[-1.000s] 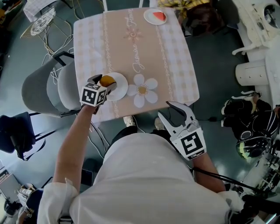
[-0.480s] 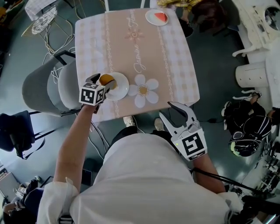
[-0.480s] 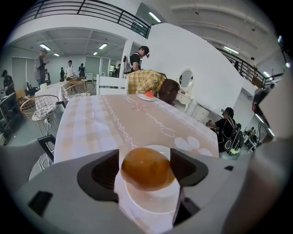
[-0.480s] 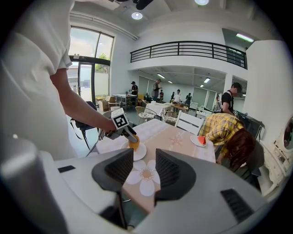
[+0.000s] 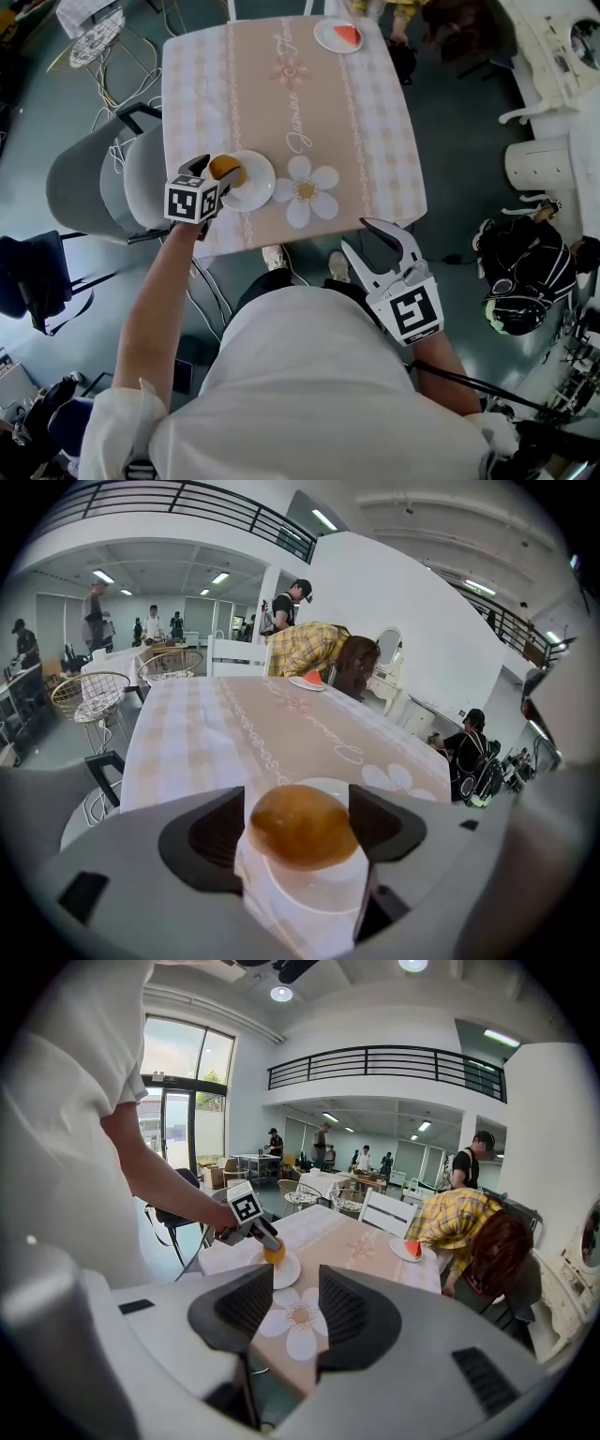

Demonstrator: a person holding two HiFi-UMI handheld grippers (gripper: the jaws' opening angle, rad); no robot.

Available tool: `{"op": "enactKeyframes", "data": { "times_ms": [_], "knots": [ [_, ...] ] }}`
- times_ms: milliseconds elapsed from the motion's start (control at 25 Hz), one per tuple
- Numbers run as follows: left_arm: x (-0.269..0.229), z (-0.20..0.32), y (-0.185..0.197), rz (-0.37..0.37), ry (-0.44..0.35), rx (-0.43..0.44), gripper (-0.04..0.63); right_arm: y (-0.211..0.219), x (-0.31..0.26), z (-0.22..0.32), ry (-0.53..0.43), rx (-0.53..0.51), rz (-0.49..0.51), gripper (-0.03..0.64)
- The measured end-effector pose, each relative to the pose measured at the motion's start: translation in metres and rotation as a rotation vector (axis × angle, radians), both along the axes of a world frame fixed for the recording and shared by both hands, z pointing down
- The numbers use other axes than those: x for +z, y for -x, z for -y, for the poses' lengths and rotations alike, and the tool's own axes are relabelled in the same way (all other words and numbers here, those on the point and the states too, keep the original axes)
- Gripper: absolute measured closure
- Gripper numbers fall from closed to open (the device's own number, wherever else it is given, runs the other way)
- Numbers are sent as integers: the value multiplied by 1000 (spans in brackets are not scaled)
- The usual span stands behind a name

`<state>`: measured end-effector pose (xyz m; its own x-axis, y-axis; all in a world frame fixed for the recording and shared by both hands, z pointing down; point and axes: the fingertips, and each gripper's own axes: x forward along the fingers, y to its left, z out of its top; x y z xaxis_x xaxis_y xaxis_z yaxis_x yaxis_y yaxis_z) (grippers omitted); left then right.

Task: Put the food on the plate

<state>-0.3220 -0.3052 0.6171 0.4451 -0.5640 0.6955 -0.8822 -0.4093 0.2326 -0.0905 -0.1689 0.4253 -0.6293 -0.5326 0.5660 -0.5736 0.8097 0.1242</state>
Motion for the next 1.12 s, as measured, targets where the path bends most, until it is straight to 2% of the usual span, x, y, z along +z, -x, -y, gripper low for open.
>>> {"op": "enactKeyframes", "data": {
  "times_ms": [600, 880, 1120],
  "knots": [
    [-17, -6, 13, 6, -31, -108, 242, -19, -2, -3, -1, -32, 19, 457],
    [-45, -21, 9, 21, -90, -173, 242, -36, -4, -6, -9, -79, 41, 457],
    [-90, -53, -6, -2, -184, -255, 245, -52, -13, -9, -35, -162, 63, 457]
  ]
}}
